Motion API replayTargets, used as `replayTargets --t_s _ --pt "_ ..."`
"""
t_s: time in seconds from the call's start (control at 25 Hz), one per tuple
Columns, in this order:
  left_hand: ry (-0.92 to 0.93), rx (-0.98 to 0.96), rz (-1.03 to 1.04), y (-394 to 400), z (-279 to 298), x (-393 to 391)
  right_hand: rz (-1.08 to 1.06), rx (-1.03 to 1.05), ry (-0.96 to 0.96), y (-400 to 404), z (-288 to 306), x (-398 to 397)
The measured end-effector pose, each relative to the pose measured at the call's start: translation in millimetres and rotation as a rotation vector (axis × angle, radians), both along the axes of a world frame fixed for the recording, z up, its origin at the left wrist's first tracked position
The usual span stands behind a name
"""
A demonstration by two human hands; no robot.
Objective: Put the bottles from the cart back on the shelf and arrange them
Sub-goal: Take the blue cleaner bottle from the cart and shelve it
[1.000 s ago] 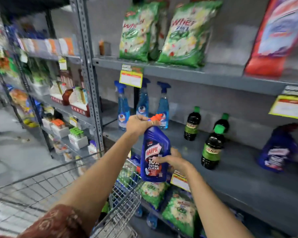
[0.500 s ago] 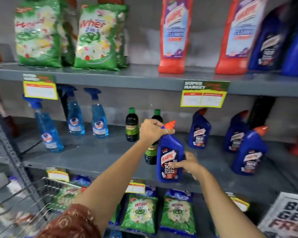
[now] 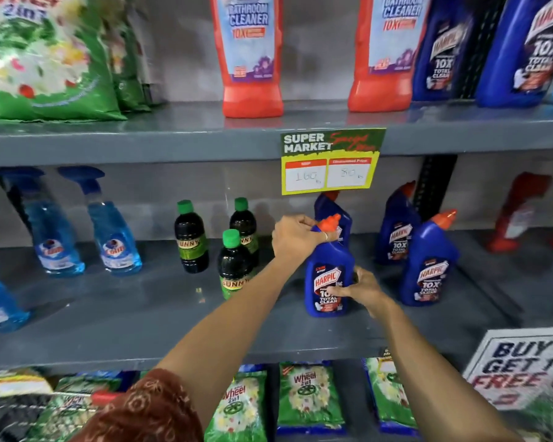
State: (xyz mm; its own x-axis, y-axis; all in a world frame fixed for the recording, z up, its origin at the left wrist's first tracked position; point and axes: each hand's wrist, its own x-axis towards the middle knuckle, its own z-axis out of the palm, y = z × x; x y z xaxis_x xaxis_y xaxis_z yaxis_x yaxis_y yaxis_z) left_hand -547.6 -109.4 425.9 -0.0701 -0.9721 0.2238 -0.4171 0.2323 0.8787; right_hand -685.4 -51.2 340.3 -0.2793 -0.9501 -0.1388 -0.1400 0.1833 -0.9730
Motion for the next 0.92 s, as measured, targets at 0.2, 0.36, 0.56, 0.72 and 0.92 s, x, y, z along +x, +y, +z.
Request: replayTargets --t_s 0.2,0.36,0.56,0.72,0.92 --pt "0.032 -0.018 -0.005 -4.1 -6.8 -13.5 0.018 -0.017 0.005 -5.5 -4.1 -13.4" --pt "0.126 0.039 -0.047 1.8 -10.0 -14.7 -0.097 -0.041 -0.003 -2.8 -13.0 -8.5" --pt "0.226 0.083 -0.042 17.4 -14.4 4.1 -0.395 0.0 0.237 18.6 -24.3 14.2" --pt "0.263 0.087 0.076 39.4 -22.1 47.7 -0.302 -0.048 0.236 41.7 -29.0 47.4" --pt "0.266 0.104 0.246 74.0 -38.0 133.6 0.046 -0.043 0.191 59.3 -34.9 114.4"
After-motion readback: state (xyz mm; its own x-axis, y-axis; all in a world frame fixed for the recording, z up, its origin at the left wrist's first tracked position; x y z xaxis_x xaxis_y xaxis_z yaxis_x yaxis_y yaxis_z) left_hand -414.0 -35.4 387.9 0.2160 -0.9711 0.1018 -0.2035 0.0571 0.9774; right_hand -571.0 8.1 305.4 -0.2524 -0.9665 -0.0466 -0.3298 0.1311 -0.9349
